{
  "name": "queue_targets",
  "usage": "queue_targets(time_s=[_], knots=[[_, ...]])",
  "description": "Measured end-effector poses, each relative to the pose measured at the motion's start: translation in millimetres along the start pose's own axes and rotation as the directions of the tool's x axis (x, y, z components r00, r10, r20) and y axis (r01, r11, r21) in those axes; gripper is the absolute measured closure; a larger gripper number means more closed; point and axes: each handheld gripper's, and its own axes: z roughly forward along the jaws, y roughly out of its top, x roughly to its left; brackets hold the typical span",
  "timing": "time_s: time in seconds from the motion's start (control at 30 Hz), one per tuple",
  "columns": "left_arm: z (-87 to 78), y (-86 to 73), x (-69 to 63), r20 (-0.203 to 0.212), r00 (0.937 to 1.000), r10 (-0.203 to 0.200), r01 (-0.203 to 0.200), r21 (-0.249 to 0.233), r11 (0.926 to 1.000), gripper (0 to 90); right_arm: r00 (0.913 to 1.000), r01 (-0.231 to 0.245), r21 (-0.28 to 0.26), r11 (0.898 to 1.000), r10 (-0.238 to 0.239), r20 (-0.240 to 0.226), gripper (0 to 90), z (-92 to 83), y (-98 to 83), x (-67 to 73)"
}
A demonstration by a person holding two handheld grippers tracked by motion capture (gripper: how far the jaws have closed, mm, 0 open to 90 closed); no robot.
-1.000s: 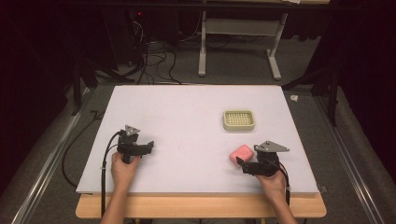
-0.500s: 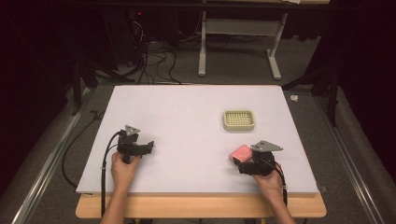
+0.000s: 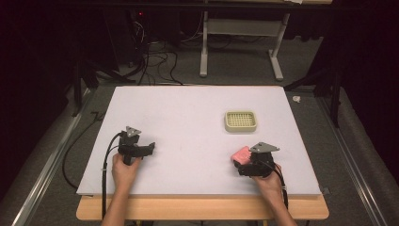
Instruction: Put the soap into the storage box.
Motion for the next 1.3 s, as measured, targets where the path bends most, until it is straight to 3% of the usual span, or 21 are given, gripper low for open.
queue_targets(time_s=[1.03, 1.3], knots=[[0.0, 0.0, 0.0, 0.000, 1.0000, 0.000, 0.000, 0.000, 1.0000, 15.8, 0.9998, 0.018, 0.060, 0.998, -0.018, 0.002, 13.8, 6.6, 1.4, 1.9], [0.0, 0.0, 0.1, 0.000, 1.0000, 0.000, 0.000, 0.000, 1.0000, 15.8, 1.0000, 0.002, 0.060, 0.998, -0.002, 0.002, 13.9, 6.5, 1.9, 2.3]])
